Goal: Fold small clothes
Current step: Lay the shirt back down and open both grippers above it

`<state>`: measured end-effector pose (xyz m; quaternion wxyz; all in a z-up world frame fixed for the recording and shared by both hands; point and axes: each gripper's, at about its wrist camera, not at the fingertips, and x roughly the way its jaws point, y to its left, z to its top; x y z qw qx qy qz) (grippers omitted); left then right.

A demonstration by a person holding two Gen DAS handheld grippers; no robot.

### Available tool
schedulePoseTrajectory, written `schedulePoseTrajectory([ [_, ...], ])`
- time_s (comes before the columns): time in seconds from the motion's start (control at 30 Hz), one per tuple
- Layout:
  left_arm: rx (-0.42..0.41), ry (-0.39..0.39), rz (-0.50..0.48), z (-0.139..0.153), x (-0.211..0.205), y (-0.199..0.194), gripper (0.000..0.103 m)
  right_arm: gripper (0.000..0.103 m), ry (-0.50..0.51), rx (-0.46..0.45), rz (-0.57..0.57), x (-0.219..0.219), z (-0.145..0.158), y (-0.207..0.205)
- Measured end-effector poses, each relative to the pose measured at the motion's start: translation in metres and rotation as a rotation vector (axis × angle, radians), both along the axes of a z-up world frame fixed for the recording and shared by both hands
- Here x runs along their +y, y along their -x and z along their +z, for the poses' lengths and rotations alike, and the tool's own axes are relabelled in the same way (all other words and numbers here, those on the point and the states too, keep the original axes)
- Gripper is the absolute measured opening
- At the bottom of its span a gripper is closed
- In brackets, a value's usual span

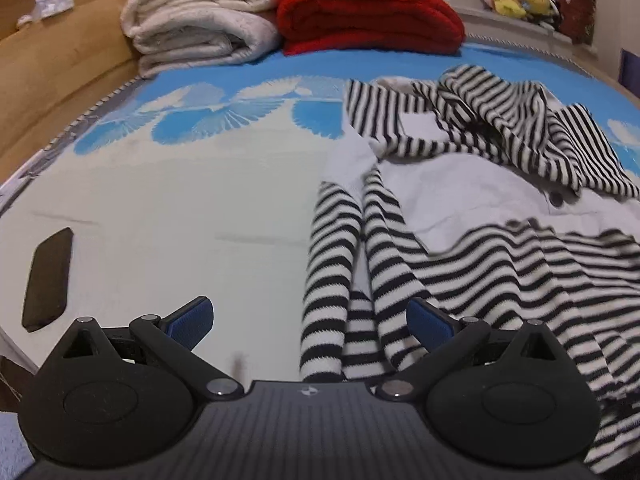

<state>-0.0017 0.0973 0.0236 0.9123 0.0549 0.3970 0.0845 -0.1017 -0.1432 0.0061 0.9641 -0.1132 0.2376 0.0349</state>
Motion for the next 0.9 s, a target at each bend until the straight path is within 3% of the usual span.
schedulePoseTrajectory([
  [0.27, -0.005, 0.018, 0.013, 0.001, 0.004, 0.011, 0.103, 0.088, -0.048, -0.001, -0.071, -0.017, -0.001, 0.013],
  [0.37, 0.045, 0.049, -0.014, -0.007, 0.005, 0.008, 0.103, 0.089, -0.152, 0.036, -0.201, -0.045, 0.002, 0.009],
  [0.53, 0.156, 0.133, -0.06, -0.026, 0.012, -0.001, 0.103, 0.09, -0.412, 0.171, -0.372, -0.101, -0.01, -0.001],
  [0.63, 0.203, 0.198, -0.035, -0.035, 0.023, -0.005, 0.103, 0.091, -0.523, 0.307, -0.382, -0.12, -0.03, -0.009],
  [0.8, 0.229, 0.306, -0.041, -0.036, 0.035, -0.001, 0.103, 0.094, -0.539, 0.384, -0.35, -0.125, -0.044, -0.008],
  [0.9, 0.233, 0.331, -0.053, -0.033, 0.036, 0.002, 0.103, 0.085, -0.541, 0.389, -0.311, -0.127, -0.036, -0.001],
])
